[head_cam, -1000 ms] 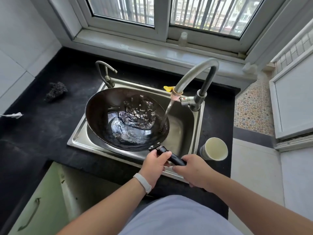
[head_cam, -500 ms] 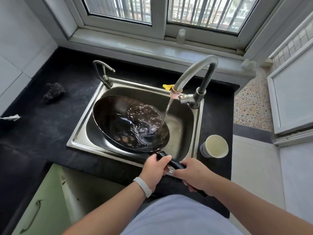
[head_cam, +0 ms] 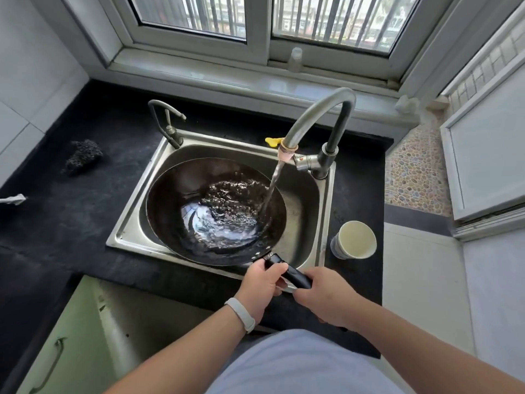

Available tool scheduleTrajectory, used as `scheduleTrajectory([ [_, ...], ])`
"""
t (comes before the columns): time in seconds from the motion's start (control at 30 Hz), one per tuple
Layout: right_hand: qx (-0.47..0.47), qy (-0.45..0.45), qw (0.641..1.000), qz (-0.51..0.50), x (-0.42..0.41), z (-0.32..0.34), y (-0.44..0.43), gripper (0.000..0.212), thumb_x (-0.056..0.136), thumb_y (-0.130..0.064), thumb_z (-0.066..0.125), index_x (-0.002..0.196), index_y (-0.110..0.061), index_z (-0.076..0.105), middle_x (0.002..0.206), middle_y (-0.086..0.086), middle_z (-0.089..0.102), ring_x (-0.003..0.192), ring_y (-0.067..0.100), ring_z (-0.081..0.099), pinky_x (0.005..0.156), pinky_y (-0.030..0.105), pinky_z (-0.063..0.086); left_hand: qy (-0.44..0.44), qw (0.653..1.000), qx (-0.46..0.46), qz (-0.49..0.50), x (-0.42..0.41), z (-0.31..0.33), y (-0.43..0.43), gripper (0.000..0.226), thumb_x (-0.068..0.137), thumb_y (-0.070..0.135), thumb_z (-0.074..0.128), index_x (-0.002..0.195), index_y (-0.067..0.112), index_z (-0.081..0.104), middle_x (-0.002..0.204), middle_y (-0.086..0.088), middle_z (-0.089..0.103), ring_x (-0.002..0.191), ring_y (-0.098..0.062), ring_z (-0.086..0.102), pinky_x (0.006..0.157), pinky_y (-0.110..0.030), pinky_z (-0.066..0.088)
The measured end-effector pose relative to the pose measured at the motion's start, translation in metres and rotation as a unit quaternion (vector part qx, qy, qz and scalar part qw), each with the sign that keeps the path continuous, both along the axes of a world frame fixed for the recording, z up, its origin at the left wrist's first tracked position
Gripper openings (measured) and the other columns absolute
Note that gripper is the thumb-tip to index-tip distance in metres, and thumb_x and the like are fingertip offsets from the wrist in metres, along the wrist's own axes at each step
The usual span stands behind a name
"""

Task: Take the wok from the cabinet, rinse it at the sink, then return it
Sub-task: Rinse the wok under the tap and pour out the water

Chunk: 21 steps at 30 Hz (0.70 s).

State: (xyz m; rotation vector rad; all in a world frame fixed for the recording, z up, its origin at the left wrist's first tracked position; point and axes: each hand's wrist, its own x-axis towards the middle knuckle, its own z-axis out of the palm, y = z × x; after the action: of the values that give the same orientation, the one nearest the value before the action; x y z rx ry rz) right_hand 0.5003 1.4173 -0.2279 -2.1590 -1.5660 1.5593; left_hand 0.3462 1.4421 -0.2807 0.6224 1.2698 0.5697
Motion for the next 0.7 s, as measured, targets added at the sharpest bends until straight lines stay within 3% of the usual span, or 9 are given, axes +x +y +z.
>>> scheduleTrajectory([
  [0.13, 0.065, -0.058, 0.996, 0.034, 0.004, 0.002, 0.003, 0.022, 0.078, -0.036, 0.063, 0.076, -0.015, 0.062, 0.059, -0.001, 0.057, 0.052, 0.016, 0.051, 0.051, 0.033, 0.041, -0.096, 0.995, -0.017, 0.035, 0.005, 0.007, 0.006, 0.012, 0.091, 0.011, 0.06, 0.103, 0.009, 0.06, 0.087, -0.012, 0.063, 0.075, -0.023, 0.059, 0.072, -0.04, 0.045],
  [0.2, 0.089, -0.072, 0.993, 0.037, 0.005, 0.004, 0.004, 0.02, 0.079, -0.036, 0.062, 0.075, -0.017, 0.058, 0.061, -0.002, 0.057, 0.054, 0.017, 0.052, 0.05, 0.032, 0.038, -0.122, 0.991, -0.019, 0.044, 0.008, 0.011, 0.01, 0.015, 0.096, 0.007, 0.055, 0.11, 0.009, 0.059, 0.092, -0.013, 0.063, 0.073, -0.021, 0.06, 0.068, -0.032, 0.044],
  [0.33, 0.123, -0.108, 0.985, 0.047, 0.009, 0.009, 0.008, 0.023, 0.08, -0.035, 0.062, 0.068, -0.025, 0.045, 0.061, -0.003, 0.055, 0.055, 0.015, 0.051, 0.046, 0.028, 0.029, -0.132, 0.991, 0.011, 0.024, 0.013, 0.021, 0.021, 0.012, 0.097, 0.004, 0.051, 0.104, 0.01, 0.059, 0.093, -0.011, 0.066, 0.069, -0.013, 0.064, 0.061, -0.023, 0.048],
  [0.57, 0.165, -0.165, 0.972, 0.042, 0.01, 0.015, 0.018, 0.019, 0.081, -0.041, 0.058, 0.078, -0.024, 0.05, 0.066, -0.005, 0.059, 0.059, 0.016, 0.056, 0.053, 0.031, 0.044, -0.161, 0.987, 0.02, 0.012, 0.021, 0.035, 0.039, 0.014, 0.099, 0.004, 0.048, 0.105, 0.012, 0.058, 0.108, -0.009, 0.07, 0.075, -0.012, 0.069, 0.058, -0.022, 0.052],
  [0.7, 0.176, -0.213, 0.96, 0.047, 0.013, 0.012, 0.016, 0.019, 0.084, -0.044, 0.055, 0.084, -0.026, 0.049, 0.068, -0.007, 0.057, 0.058, 0.014, 0.056, 0.055, 0.032, 0.049, -0.173, 0.985, 0.006, 0.001, 0.028, 0.036, 0.042, 0.016, 0.099, 0.006, 0.047, 0.107, 0.015, 0.058, 0.106, -0.003, 0.074, 0.085, -0.016, 0.069, 0.071, -0.028, 0.051],
])
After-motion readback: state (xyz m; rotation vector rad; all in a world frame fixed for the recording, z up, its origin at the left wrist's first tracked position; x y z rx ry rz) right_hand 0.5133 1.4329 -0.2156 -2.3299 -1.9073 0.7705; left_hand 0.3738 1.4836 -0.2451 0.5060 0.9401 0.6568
